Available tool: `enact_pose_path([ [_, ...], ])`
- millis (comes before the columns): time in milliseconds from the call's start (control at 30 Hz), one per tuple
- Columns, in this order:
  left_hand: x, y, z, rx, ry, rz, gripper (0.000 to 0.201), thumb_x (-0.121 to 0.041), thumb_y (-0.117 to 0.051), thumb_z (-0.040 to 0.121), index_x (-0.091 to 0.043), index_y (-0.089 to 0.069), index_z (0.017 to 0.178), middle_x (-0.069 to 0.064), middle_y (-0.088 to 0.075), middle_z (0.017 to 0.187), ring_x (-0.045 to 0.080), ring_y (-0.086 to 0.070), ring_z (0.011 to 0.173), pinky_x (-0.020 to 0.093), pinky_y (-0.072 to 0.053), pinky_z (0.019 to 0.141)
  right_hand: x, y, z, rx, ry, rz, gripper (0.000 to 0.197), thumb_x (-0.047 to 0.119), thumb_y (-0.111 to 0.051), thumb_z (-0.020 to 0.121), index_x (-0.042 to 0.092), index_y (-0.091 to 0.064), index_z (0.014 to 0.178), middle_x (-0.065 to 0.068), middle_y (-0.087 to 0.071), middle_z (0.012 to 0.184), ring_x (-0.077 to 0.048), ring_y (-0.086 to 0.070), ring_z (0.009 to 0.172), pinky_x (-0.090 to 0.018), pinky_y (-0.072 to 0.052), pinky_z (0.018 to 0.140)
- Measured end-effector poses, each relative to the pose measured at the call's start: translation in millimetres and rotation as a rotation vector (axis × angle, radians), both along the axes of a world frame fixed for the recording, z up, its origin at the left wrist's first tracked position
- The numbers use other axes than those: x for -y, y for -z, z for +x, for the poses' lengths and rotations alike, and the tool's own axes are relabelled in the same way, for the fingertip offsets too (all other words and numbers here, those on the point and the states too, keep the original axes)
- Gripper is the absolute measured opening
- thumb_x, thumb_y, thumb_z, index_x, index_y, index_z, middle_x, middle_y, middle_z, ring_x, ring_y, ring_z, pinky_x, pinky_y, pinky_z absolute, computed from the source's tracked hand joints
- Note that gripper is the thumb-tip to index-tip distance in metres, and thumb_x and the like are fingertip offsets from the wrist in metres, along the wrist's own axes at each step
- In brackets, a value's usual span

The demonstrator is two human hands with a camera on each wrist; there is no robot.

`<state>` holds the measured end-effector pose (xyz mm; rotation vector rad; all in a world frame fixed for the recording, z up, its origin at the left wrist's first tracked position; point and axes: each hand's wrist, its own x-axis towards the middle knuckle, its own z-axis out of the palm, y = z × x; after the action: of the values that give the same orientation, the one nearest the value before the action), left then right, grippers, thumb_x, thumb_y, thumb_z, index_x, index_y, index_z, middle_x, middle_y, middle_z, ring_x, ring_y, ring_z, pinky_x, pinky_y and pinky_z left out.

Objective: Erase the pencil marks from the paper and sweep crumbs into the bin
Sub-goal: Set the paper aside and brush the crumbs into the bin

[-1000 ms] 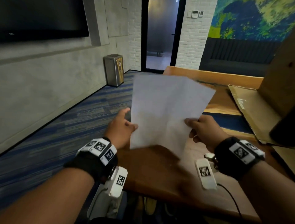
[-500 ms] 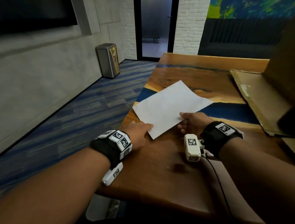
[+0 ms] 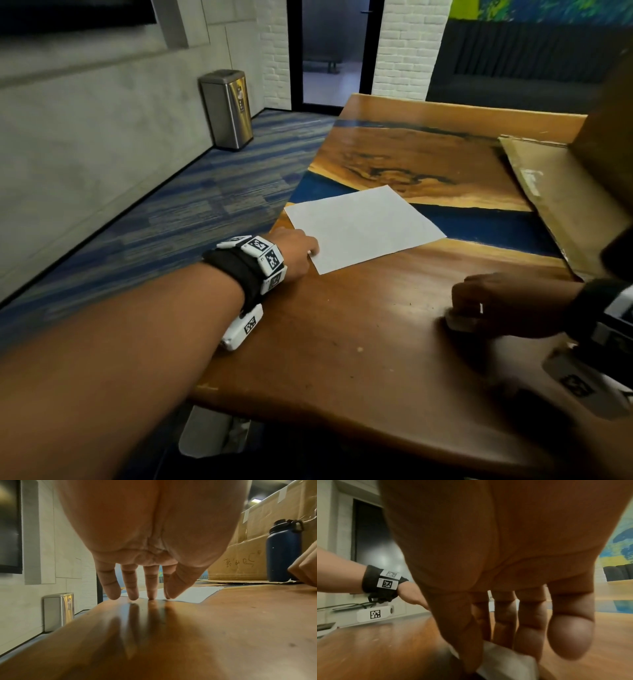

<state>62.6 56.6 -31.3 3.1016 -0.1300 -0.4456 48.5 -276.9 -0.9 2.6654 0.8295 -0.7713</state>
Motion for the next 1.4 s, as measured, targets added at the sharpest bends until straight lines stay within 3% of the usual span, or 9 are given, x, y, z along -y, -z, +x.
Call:
enact_pose_path([
  [300, 0, 5, 17, 0.007, -0.037, -0.064, 0.042, -0.030, -0.045, 0.102, -0.023, -0.050, 0.143, 0.004, -0.050, 0.148, 0.030, -0.040, 0.136, 0.038, -0.033, 0.110, -78, 17, 93, 0.255, 0.055, 0.261, 0.029, 0.053, -0.051, 0.095, 0.025, -0.055, 0.097, 0.004, -0.059, 0.087, -0.017, -0.053, 0.078, -0.030, -0.040, 0.069],
  [500, -11, 9, 3, -0.046, -0.054, -0.086, 0.077, -0.063, -0.042, 0.098, -0.019, -0.023, 0.159, 0.007, -0.016, 0.167, 0.028, -0.018, 0.152, 0.042, -0.019, 0.121, -94, 36, 130, 0.342, 0.117, 0.238, 0.027, 0.031, -0.057, 0.093, 0.017, -0.059, 0.115, -0.008, -0.060, 0.115, -0.024, -0.054, 0.093, -0.034, -0.047, 0.079],
  [700, -18, 12, -37, -0.144, -0.072, -0.057, 0.093, -0.077, -0.032, 0.091, -0.020, -0.009, 0.161, 0.003, 0.004, 0.169, 0.026, -0.001, 0.155, 0.050, -0.011, 0.124, -86, 27, 73, 0.259, 0.044, 0.406, 0.028, 0.031, -0.050, 0.097, 0.023, -0.061, 0.123, -0.001, -0.054, 0.122, -0.020, -0.054, 0.105, -0.032, -0.042, 0.085],
  [833, 10, 4, -89, -0.262, 0.070, -0.062, 0.103, -0.083, -0.034, 0.085, -0.024, 0.002, 0.161, 0.000, 0.018, 0.166, 0.024, 0.012, 0.153, 0.050, -0.003, 0.124, -104, 28, -5, 0.072, -0.123, 0.084, 0.083, 0.074, -0.037, 0.088, 0.031, -0.014, 0.156, 0.001, -0.006, 0.165, -0.027, -0.012, 0.150, -0.053, -0.022, 0.118],
  [900, 21, -9, -116, -0.323, 0.223, -0.135, 0.091, -0.076, -0.035, 0.090, -0.024, -0.013, 0.161, 0.002, 0.004, 0.169, 0.022, 0.000, 0.154, 0.042, -0.007, 0.125, -111, 24, -46, -0.082, -0.215, 0.107, 0.091, 0.075, -0.036, 0.088, 0.029, 0.001, 0.157, 0.002, 0.011, 0.165, -0.022, 0.006, 0.152, -0.053, -0.010, 0.122],
  [1000, 10, -27, -140, -0.272, 0.243, -0.369, 0.072, -0.077, -0.036, 0.089, -0.029, -0.059, 0.137, -0.003, -0.049, 0.150, 0.016, -0.045, 0.136, 0.037, -0.032, 0.116, -102, -7, -73, -0.379, -0.211, 0.308, 0.065, 0.065, -0.042, 0.093, 0.046, -0.021, 0.151, 0.019, -0.026, 0.157, -0.003, -0.028, 0.142, -0.039, -0.027, 0.117],
  [1133, -24, -10, -157, -0.084, -0.069, -0.234, 0.092, -0.081, -0.029, 0.082, -0.030, -0.026, 0.158, -0.003, -0.002, 0.169, 0.018, 0.001, 0.154, 0.043, -0.008, 0.122, -53, -6, -22, 0.138, 0.104, 0.333, 0.066, 0.076, -0.035, 0.084, 0.040, -0.046, 0.138, 0.009, -0.048, 0.143, -0.013, -0.048, 0.123, -0.038, -0.038, 0.107],
  [1233, -21, 15, -174, -0.139, -0.198, -0.126, 0.116, -0.093, -0.009, 0.070, -0.021, -0.005, 0.161, 0.010, 0.014, 0.167, 0.028, 0.013, 0.153, 0.051, -0.001, 0.122, -35, 28, -12, 0.147, 0.370, 0.051, 0.068, 0.072, -0.038, 0.088, 0.024, -0.046, 0.135, -0.007, -0.042, 0.145, -0.029, -0.046, 0.127, -0.046, -0.040, 0.106],
  [1400, 36, 27, -199, -0.090, 0.116, -0.388, 0.099, -0.085, -0.017, 0.081, -0.028, -0.004, 0.161, -0.006, 0.013, 0.166, 0.013, 0.016, 0.152, 0.035, 0.003, 0.123, -83, 36, -90, -0.071, 0.023, 0.222, 0.083, 0.078, -0.024, 0.086, 0.030, -0.014, 0.153, 0.003, -0.002, 0.165, -0.028, -0.006, 0.151, -0.057, -0.021, 0.117],
])
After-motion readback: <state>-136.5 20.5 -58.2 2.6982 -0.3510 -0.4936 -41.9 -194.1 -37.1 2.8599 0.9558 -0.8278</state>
